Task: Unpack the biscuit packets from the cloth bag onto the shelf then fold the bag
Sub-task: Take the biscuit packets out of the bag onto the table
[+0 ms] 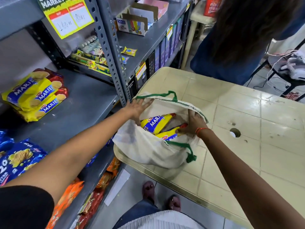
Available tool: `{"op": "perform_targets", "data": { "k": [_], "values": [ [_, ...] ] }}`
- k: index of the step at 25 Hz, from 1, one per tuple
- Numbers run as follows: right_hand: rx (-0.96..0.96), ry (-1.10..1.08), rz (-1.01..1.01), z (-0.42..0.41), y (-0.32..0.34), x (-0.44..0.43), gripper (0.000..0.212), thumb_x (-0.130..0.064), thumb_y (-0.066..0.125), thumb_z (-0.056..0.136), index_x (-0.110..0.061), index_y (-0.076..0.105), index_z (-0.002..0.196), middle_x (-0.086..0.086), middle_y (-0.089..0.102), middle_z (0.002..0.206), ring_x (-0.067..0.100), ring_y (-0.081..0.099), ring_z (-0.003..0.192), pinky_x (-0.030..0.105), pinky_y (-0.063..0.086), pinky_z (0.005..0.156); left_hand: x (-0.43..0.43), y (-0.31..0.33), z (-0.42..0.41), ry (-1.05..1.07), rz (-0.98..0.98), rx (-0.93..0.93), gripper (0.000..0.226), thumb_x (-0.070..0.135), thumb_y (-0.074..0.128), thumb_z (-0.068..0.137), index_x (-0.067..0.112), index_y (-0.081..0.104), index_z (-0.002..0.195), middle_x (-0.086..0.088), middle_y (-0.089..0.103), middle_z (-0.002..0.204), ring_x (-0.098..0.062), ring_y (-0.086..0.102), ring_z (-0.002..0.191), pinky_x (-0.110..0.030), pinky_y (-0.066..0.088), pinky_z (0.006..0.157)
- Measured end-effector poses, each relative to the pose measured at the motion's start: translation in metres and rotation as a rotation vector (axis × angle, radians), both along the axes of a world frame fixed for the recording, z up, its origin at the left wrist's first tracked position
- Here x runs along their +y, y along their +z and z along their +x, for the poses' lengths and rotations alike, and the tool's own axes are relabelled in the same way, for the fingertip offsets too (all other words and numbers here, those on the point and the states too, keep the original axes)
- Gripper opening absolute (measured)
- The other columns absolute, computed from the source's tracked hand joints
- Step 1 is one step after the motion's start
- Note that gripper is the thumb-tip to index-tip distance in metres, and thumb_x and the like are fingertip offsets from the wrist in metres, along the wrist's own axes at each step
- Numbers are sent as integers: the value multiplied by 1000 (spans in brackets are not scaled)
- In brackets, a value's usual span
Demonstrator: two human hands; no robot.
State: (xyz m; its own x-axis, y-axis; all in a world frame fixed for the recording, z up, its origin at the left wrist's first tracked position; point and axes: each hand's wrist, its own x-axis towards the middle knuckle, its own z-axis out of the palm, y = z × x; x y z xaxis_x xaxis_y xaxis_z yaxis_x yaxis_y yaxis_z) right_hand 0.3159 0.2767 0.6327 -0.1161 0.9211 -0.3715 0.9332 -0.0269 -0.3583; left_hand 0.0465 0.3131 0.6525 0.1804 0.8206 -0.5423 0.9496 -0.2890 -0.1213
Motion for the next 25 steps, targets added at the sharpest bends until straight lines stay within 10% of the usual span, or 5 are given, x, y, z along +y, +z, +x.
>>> {"op": "perform_targets", "data": {
  "k": [6,14,17,21,25],
  "values": [
    [-42,82,100,-12,-2,5,48,-29,69,75,-10,58,118,16,63,121,32,59,110,36,47,90,-17,-14,25,-212,133,-17,52,44,65,81,24,52,127,-4,59,127,-26,48,122,-44,32,103],
    [-91,48,-136,15,-24,-45,125,-54,79,58,-6,5,147,20,26,152,33,31,138,36,29,112,-64,-51,-4,-114,-170,178,137,66,72,61,22,-27,146,-16,-10,160,-41,2,147,-68,7,113],
    [-110,89,-97,17,-31,-53,141,-59,81,49,-8,-6,148,20,19,154,35,23,141,40,25,115,-72,-45,3,-148,-136,227,132,66,71,61,21,-16,149,-16,-6,160,-40,3,146,-64,10,112],
    [-28,133,71,20,-32,-65,129,-52,80,56,-7,2,148,15,20,154,31,24,141,38,25,115,-59,-18,40,-220,-29,99,85,59,73,64,22,43,135,-7,37,146,-32,24,137,-51,24,107],
    [308,-107,15,32,-38,-70,104,-25,85,59,-7,25,143,14,38,146,30,40,132,34,35,106,-57,-15,72,-147,-158,-83,79,61,73,64,17,47,125,-8,53,131,-32,39,128,-48,34,101]
  ]
}}
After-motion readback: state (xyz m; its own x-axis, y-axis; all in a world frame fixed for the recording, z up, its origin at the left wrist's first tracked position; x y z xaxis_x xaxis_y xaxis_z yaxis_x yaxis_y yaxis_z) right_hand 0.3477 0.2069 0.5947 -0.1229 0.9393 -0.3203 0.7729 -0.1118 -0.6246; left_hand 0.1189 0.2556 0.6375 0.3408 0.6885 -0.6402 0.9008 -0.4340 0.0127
